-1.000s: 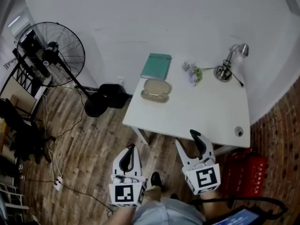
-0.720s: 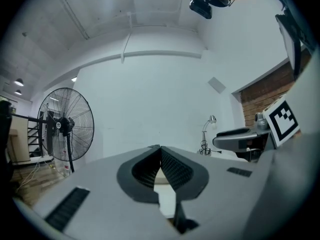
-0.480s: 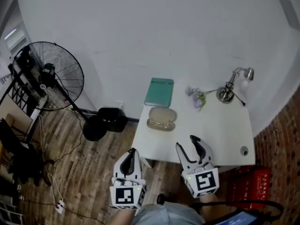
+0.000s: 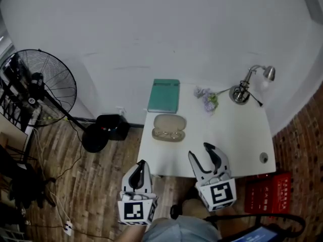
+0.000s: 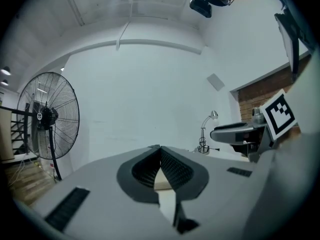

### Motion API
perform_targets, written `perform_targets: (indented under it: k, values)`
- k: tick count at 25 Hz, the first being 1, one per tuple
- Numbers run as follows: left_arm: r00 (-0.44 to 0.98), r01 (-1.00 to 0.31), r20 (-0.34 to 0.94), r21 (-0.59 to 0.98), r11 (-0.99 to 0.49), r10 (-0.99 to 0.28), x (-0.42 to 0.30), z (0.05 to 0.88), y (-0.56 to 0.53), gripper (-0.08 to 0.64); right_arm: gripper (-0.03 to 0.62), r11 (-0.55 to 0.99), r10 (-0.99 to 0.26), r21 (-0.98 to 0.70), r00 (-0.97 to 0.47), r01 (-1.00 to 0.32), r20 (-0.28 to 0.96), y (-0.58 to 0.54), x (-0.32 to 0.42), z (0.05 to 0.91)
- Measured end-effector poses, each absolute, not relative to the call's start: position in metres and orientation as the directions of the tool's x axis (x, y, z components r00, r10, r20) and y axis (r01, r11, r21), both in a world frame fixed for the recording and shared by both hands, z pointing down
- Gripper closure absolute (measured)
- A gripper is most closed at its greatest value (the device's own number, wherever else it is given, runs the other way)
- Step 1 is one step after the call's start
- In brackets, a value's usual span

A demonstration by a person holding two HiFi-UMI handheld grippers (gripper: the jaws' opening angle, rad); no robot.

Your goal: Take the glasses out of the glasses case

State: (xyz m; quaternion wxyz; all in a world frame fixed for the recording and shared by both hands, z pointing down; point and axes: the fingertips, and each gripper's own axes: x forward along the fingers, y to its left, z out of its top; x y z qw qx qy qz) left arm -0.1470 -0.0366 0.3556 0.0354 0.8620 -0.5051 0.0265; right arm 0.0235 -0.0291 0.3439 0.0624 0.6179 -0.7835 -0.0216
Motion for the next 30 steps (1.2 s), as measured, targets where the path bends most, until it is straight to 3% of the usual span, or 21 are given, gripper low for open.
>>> perform_targets:
  k: [11,30]
  values:
    - [0.473,-0.878,0.172,0.003,-0.48,-0.864,-0.123,0.368,-0.092,0.554,0.377,0.279,-0.957,0.078,-0.271,-0.957,0.103,-0.09,0.045,0.362]
    - [0.317,-0.941,0.147,-0.077,-0.33,-0.937,-0.112,0.345,-0.185,0.554,0.388,0.495,-0.867,0.018,-0.492,-0.869,0.074,-0.21,0.039,0.36]
